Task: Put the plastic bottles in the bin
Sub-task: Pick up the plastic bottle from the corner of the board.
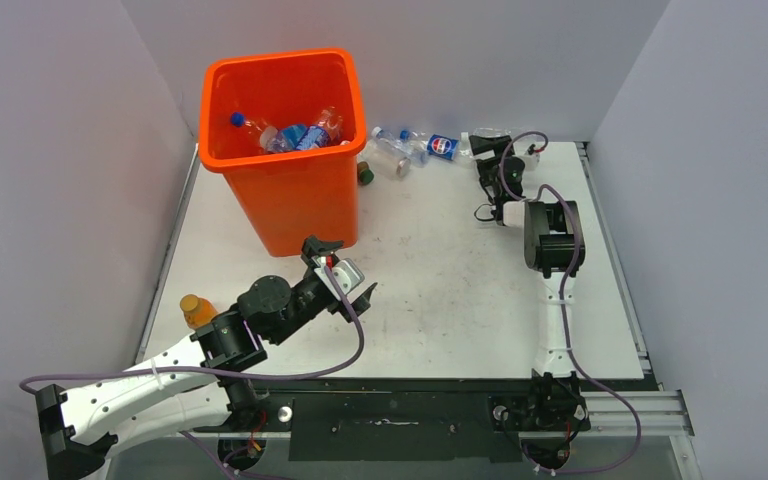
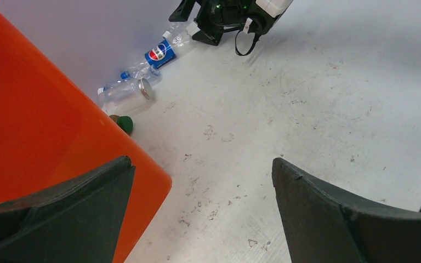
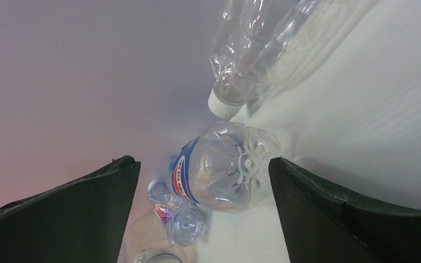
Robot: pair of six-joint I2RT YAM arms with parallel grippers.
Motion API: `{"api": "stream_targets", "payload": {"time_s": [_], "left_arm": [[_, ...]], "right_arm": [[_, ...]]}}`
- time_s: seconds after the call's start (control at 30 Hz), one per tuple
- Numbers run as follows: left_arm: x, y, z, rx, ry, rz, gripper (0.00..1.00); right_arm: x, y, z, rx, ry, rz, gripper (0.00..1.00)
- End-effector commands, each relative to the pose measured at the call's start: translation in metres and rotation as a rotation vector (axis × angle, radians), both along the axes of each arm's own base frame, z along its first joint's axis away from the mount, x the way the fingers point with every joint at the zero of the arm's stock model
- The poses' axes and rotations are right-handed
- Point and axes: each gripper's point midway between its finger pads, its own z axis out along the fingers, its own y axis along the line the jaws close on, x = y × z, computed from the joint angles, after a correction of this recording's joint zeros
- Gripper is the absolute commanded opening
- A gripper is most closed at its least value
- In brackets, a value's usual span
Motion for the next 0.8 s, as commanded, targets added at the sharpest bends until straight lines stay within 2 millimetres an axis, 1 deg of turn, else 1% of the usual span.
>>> {"api": "stream_targets", "payload": {"time_s": [0.0, 0.13, 0.23, 0.33, 0.4, 0.5, 0.63, 0.7, 0.77], "left_arm": [[0.001, -0.002, 0.012, -0.035, -0.022, 0.0, 0.96], [0.001, -0.003, 0.011, -0.033, -0.022, 0.0, 0.96], [0.001, -0.002, 0.012, -0.033, -0.022, 0.001, 0.96], [0.0, -0.003, 0.012, -0.034, -0.022, -0.004, 0.96], [0.0, -0.004, 0.012, -0.034, -0.019, -0.011, 0.96], [-0.002, -0.005, 0.014, -0.042, -0.016, -0.021, 0.96], [-0.003, -0.006, 0.014, -0.045, -0.014, -0.025, 0.96], [-0.003, -0.006, 0.015, -0.046, -0.014, -0.028, 0.96], [-0.004, -0.006, 0.015, -0.048, -0.015, -0.029, 0.96]], "right_arm": [[-0.012, 0.029, -0.066, -0.044, 0.175, 0.072, 0.93], [-0.015, 0.034, -0.075, -0.066, 0.201, 0.076, 0.96], [-0.022, 0.03, -0.079, -0.083, 0.217, 0.061, 0.97], [-0.028, 0.028, -0.071, -0.141, 0.198, 0.069, 0.98], [-0.034, 0.032, -0.063, -0.195, 0.176, 0.091, 0.98], [-0.043, 0.038, -0.056, -0.256, 0.151, 0.118, 0.92], [-0.052, 0.047, -0.053, -0.263, 0.119, 0.155, 0.86], [-0.057, 0.055, -0.049, -0.258, 0.09, 0.182, 0.83], [-0.062, 0.056, -0.043, -0.258, 0.072, 0.184, 0.83]]}}
